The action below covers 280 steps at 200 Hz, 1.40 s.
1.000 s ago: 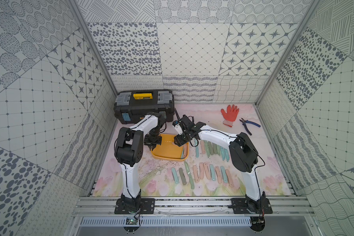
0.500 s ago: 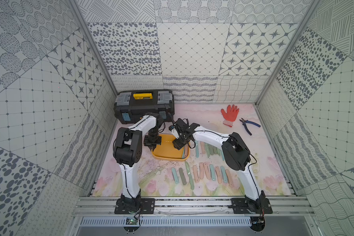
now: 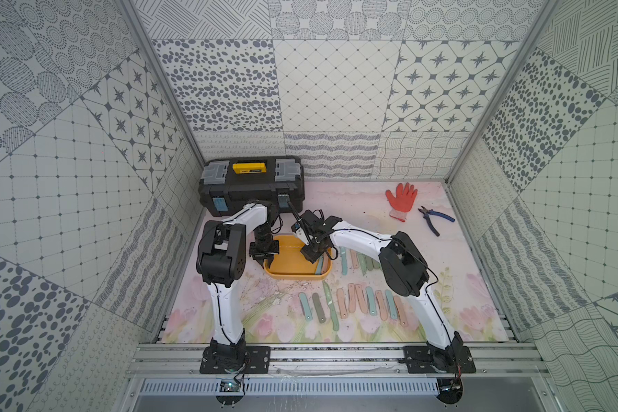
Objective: Take the fruit knife out of the storage box
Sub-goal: Pick up the fruit knife from the storage box.
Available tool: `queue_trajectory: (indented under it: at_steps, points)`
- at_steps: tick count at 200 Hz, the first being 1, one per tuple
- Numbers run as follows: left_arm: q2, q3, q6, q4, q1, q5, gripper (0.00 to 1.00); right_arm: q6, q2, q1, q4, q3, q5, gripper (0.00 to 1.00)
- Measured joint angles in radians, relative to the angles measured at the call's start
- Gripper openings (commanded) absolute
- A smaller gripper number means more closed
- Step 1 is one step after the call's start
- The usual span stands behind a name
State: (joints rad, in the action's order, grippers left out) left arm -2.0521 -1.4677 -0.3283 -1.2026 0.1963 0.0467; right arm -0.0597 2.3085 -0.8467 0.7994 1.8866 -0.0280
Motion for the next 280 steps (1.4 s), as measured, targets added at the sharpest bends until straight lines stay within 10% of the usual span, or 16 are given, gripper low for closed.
queue_trajectory:
  at_steps: [99, 280]
  points:
    - [0.026, 0.003, -0.016, 0.036, -0.017, 0.013, 0.2, -0.065, 0.037, -0.01, 0.035, 0.068, -0.018, 0.22]
    - [0.039, 0.004, -0.035, 0.068, -0.023, -0.009, 0.19, -0.048, 0.016, -0.013, 0.016, 0.148, 0.043, 0.22]
